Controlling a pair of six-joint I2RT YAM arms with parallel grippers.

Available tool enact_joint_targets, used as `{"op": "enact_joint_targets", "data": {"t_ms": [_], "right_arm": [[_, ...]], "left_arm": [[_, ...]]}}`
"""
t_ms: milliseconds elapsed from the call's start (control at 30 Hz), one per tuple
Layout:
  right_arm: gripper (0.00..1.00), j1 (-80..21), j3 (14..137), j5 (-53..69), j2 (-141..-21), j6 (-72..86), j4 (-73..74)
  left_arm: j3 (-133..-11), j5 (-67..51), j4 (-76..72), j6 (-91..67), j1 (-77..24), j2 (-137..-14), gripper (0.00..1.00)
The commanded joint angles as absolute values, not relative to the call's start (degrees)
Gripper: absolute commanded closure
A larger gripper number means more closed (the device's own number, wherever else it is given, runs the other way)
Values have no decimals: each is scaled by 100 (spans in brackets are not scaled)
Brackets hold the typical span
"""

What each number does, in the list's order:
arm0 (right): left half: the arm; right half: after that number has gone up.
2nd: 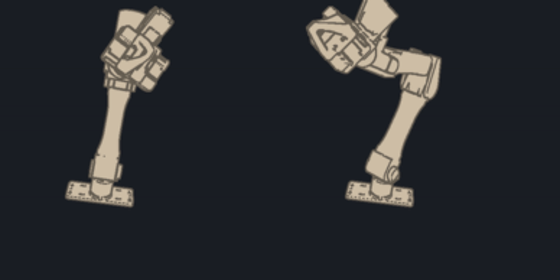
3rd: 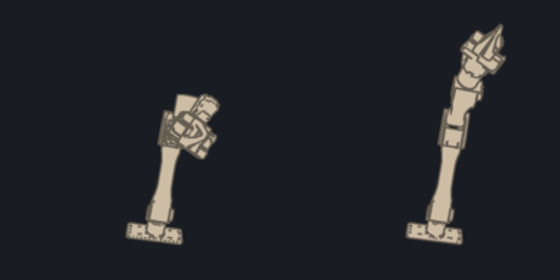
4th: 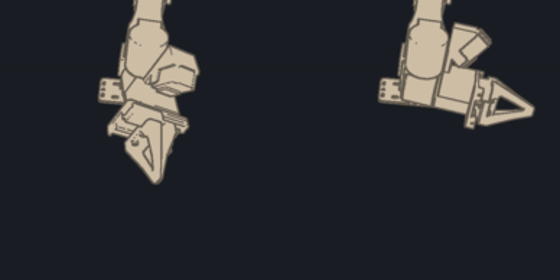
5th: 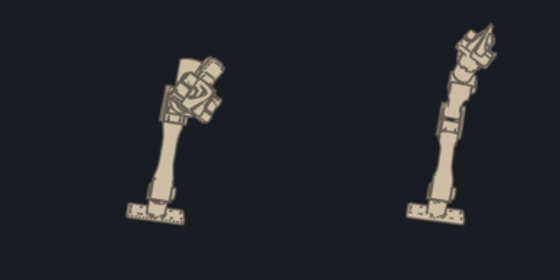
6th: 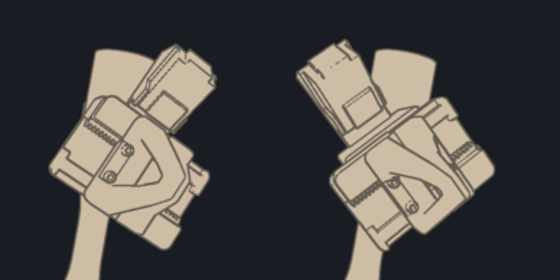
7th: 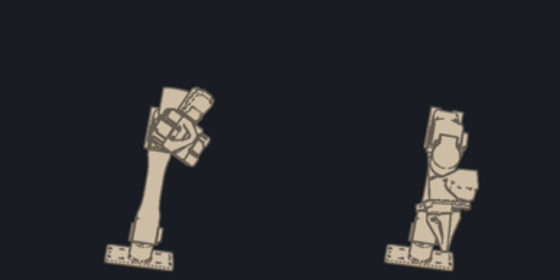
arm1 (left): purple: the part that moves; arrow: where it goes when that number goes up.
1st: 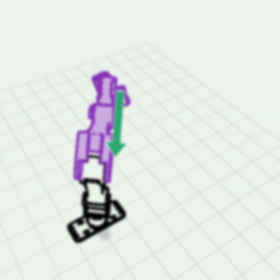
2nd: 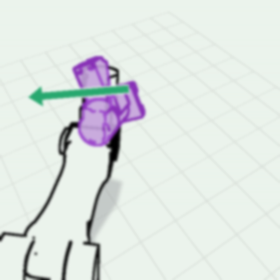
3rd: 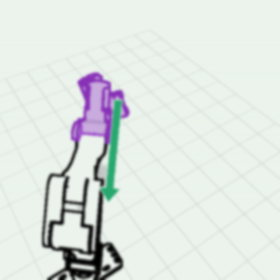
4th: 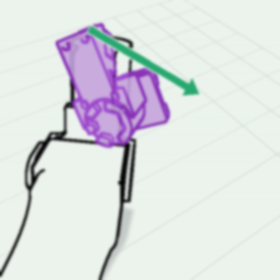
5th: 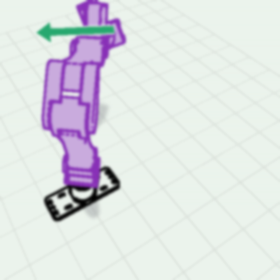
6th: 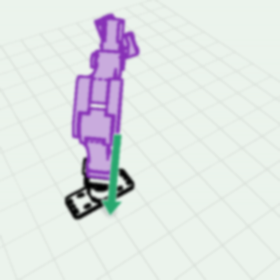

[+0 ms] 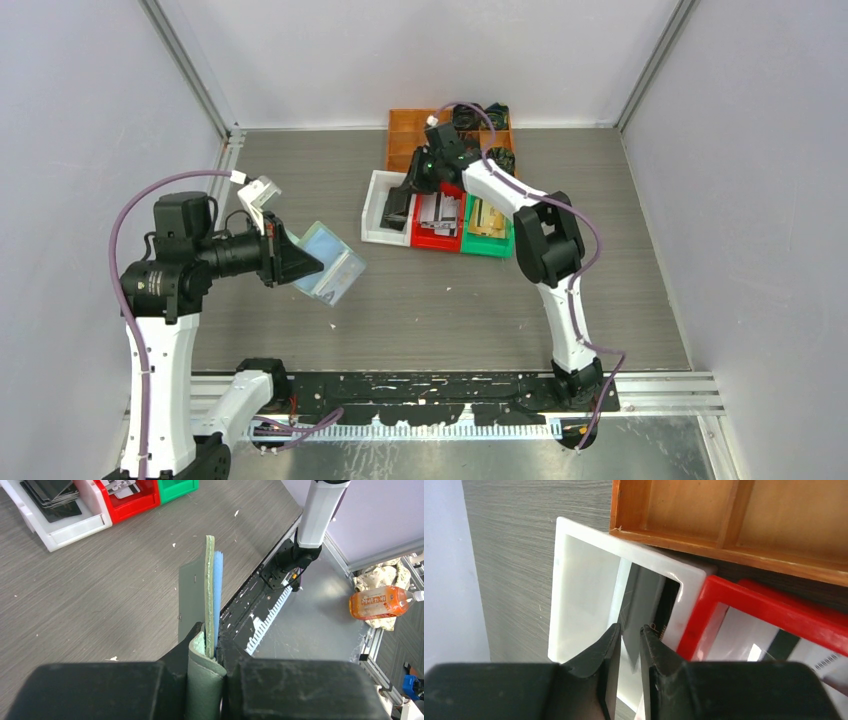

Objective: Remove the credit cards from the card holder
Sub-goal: Place the credit card in the storage box.

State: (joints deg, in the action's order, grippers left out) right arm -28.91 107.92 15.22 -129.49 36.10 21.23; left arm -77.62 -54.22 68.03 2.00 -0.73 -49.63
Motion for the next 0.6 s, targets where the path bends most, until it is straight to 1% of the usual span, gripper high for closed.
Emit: {"op": "enact_joint_targets", "data": {"t_ms": [0,133,267,333,467,500,567], "right_arm": [[73,-2866,10653,1017,-12128,3498,1911],[72,-2891,10420,661,-11628,3539,1836],[64,-2965,10158,711,-11109,3552,1688],[54,-3076,9966,1148,-10804,3531,1409],[26,-3449,9398,2839,-10166,3153,594],[22,-3513,9244,3238,-9973,3180,279],[16,-3560,8901,4041,-9680,3439,-441]], "left_arm": [[-8022,-5678,6686,255,-44,-4943,100],[-8042,-5670,6673,255,-44,-4954,100],[-8079,-5687,6663,234,-44,-4981,100],[-8098,-5764,6649,195,-44,-4999,100],[-8058,-6002,6618,85,-44,-5053,100],[-8025,-6071,6629,80,-44,-5055,100],[-7940,-6262,6676,122,-44,-5037,100]]}}
